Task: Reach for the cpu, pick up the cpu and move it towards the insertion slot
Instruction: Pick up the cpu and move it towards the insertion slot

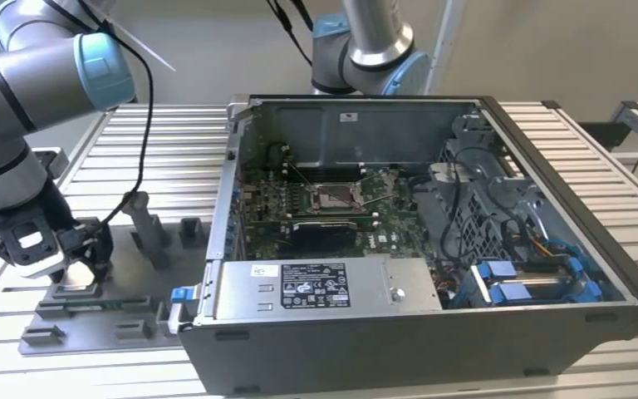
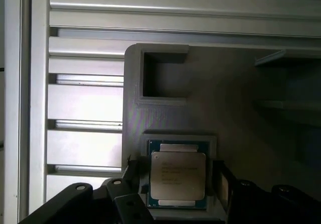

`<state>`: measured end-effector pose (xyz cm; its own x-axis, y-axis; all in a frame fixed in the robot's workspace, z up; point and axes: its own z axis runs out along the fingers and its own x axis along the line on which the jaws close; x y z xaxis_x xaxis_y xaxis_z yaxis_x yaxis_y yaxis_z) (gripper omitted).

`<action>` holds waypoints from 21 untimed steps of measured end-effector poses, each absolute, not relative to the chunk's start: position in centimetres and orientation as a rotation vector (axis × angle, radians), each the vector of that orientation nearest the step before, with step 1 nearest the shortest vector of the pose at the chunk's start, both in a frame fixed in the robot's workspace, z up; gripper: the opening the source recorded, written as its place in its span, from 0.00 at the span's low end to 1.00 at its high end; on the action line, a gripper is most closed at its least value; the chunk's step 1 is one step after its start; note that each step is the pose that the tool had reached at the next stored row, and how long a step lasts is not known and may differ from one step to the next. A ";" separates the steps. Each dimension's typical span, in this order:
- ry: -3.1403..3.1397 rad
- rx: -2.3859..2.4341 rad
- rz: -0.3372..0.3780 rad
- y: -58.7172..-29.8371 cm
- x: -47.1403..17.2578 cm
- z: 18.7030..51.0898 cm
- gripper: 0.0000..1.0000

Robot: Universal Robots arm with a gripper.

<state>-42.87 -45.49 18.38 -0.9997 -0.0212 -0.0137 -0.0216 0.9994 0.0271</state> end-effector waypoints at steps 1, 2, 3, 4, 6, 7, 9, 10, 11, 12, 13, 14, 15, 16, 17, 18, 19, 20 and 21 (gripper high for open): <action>3.128 -0.033 0.043 -45.5 -42.9 18.4 0.00; 3.128 -0.033 0.043 -45.5 -42.9 18.4 0.00; 3.128 -0.033 0.043 -45.5 -42.9 18.4 0.00; 3.128 -0.033 0.043 -45.5 -42.9 18.4 0.00; 3.128 -0.033 0.043 -45.5 -42.9 18.4 0.00; 3.128 -0.034 0.043 -45.5 -42.9 18.4 0.00; 3.128 -0.033 0.043 -45.5 -42.9 18.4 0.00; 3.128 -0.034 0.043 -45.5 -42.9 18.4 0.00; 3.127 -0.033 0.043 -45.5 -42.9 18.4 0.00; 3.127 -0.033 0.043 -45.5 -42.9 18.5 0.00; 3.128 -0.033 0.043 -45.5 -42.9 18.8 0.00; 3.128 -0.033 0.043 -45.5 -42.9 19.0 0.00; 3.128 -0.033 0.043 -45.5 -42.9 19.3 0.00; 3.128 -0.033 0.043 -45.5 -42.9 19.5 0.00; 3.128 -0.033 0.043 -45.5 -42.9 19.7 0.00; 3.128 -0.034 0.043 -45.5 -42.9 19.9 0.00; 3.128 -0.034 0.043 -45.5 -42.9 20.2 0.00; 3.128 -0.033 0.043 -45.5 -42.9 20.6 0.00; 3.128 -0.033 0.043 -45.5 -42.9 21.0 0.00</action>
<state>-42.87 -45.49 21.04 -0.9997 -0.0212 -0.0138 -0.0215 0.9994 0.0273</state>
